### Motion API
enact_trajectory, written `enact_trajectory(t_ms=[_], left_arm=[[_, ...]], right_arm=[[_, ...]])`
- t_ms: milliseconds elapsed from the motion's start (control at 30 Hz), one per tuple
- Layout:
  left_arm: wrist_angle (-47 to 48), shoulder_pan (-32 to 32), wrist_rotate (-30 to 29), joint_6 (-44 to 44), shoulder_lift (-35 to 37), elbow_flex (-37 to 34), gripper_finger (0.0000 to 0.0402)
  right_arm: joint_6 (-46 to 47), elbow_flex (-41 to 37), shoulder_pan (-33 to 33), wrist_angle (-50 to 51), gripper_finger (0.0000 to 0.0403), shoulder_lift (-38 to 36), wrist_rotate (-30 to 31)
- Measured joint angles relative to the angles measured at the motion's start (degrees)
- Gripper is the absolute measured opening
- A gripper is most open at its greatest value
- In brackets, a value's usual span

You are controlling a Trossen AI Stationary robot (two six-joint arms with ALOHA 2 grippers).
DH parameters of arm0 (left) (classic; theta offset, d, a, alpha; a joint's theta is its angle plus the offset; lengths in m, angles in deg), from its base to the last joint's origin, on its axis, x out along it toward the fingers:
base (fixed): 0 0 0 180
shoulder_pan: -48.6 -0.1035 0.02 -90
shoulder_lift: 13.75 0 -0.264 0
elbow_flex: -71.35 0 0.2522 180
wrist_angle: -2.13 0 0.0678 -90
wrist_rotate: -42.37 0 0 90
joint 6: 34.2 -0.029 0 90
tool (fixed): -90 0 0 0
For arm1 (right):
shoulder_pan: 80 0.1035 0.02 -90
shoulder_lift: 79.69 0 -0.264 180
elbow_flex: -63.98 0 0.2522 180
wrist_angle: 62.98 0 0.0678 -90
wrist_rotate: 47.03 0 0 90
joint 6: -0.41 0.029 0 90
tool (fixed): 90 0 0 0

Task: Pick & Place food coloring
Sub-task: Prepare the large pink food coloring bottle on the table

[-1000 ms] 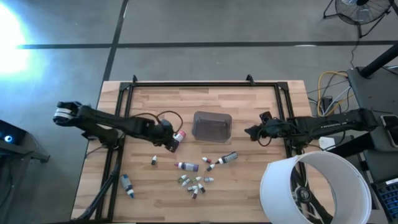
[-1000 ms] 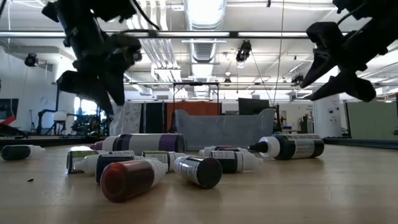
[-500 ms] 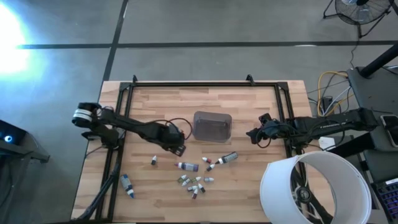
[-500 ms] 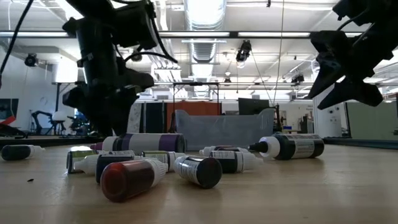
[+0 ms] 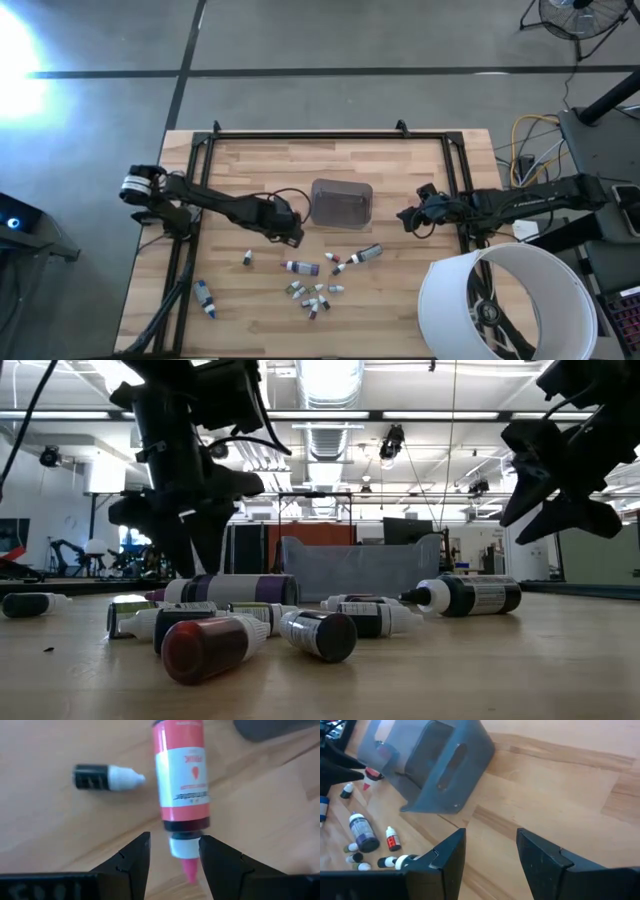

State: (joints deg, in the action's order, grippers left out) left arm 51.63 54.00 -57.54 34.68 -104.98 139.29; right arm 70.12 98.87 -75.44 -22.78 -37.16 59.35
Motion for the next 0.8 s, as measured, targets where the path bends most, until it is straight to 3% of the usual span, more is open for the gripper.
enact_trajectory(t_ms=[400, 800], left_arm=[[-2.2, 0.1, 2.7, 0.8, -5.6, 0.4, 0.0147], [-4.6, 0.0, 2.4, -4.0, -5.2, 0.5, 0.0147]], right_arm=[[1.7, -1.7, 0.0, -0.2, 0.0169, 0.0, -0.1], [-0.7, -1.6, 0.0, -0.1, 0.0169, 0.0, -0.3]])
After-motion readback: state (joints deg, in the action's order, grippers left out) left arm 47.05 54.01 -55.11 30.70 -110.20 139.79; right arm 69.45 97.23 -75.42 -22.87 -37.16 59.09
